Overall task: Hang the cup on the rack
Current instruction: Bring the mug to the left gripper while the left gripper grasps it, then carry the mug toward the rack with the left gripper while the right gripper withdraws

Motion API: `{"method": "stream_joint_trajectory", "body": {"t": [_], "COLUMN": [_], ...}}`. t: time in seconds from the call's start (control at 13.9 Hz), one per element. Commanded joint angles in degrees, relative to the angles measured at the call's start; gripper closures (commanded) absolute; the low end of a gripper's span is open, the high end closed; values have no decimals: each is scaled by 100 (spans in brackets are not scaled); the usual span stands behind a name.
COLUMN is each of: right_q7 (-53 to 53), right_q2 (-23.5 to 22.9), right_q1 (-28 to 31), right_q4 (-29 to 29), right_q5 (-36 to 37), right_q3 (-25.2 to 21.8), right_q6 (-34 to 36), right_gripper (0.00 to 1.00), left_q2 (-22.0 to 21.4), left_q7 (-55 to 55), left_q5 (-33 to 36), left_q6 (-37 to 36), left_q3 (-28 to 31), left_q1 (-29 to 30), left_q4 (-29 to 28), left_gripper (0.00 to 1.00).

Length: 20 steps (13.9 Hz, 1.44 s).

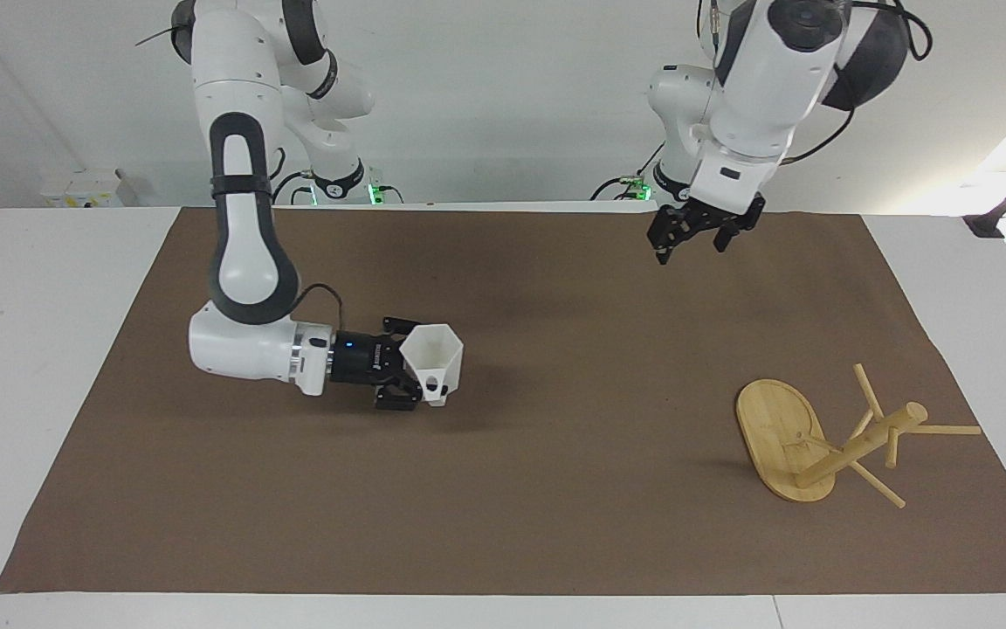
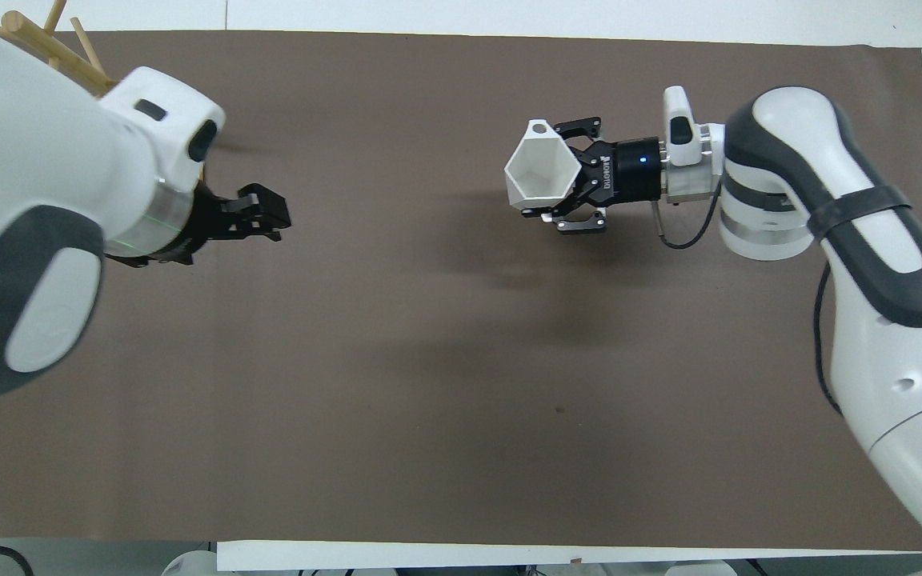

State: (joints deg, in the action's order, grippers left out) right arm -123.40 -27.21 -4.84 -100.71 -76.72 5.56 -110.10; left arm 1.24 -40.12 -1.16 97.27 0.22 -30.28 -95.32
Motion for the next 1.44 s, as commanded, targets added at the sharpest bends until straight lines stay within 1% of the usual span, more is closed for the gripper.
{"method": "stream_joint_trajectory", "body": {"t": [0.0,0.07,0.22,0.36,0.5,0.65,0.72,0.79,0.86,1.01,1.08,1.15,1.22,1.36], "right_q7": [80,88,97,97,97,97,97,97,97,89,80,80,80,80], "right_q2": [110,110,110,110,110,110,110,110,110,110,110,110,110,110], "right_q1": [-358,-569,-834,-1001,-1072,-1081,-1081,-1081,-1081,-1081,-1081,-1081,-1081,-1081], "right_q4": [-124,-124,-124,-124,-142,-142,-142,-142,-142,-142,-142,-142,-142,-142], "right_q5": [-307,-613,-984,-1012,-1012,-1012,-1021,-1021,-1021,-1021,-1021,-1021,-1021,-1021], "right_q3": [-29,-37,-37,-29,-29,-29,-29,-29,-29,-29,-37,-29,-37,-29], "right_q6": [-422,-590,-915,-1039,-1040,-1048,-1048,-1048,-1048,-1048,-1048,-1057,-1057,-1057], "right_gripper": [68,68,68,68,68,68,67,67,67,67,67,67,67,67], "left_q2": [724,1076,1482,1825,1984,1994,2002,2011,2003,2002,2020,2020,2011,2002], "left_q7": [-722,-969,-1155,-1470,-1586,-1621,-1761,-2015,-2156,-2271,-2359,-2369,-2369,-2334], "left_q5": [90,81,64,64,55,29,29,29,29,20,20,-6,-24,-24], "left_q6": [161,170,274,398,398,529,600,705,880,1022,1040,1066,1127,1294], "left_q3": [92,92,92,92,92,92,92,83,83,74,74,66,66,66], "left_q1": [-450,-565,-628,-698,-716,-725,-725,-768,-803,-909,-909,-918,-927,-892], "left_q4": [626,942,1339,1681,1885,1877,1859,1833,1659,1473,1464,1394,1306,1235], "left_gripper": [0,0,0,1,1,1,4,12,22,29,36,62,100,100]}}
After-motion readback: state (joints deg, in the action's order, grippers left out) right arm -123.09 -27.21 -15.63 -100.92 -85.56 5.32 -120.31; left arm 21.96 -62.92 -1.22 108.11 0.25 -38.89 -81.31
